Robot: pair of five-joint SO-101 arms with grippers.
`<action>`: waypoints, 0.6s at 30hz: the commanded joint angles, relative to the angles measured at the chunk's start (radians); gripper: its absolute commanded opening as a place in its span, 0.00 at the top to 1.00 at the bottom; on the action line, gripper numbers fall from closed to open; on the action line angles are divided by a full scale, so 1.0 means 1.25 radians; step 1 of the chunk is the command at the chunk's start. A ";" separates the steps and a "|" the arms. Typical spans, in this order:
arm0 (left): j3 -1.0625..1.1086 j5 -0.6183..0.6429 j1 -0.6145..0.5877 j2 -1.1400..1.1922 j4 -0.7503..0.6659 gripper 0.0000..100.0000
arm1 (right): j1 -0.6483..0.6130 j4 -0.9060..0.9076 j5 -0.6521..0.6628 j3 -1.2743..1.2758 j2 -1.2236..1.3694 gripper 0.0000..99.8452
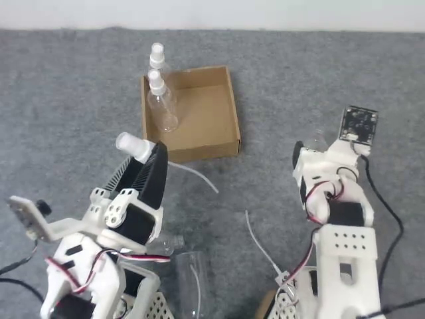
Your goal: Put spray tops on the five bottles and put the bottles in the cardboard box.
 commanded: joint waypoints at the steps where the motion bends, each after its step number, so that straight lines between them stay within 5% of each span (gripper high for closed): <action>1: 0.006 0.031 -0.006 -0.016 -0.034 0.99 | -0.041 0.012 0.027 0.016 -0.107 0.99; 18: 0.046 0.088 -0.006 -0.016 -0.085 0.99 | -0.215 0.003 0.209 0.247 -0.514 0.99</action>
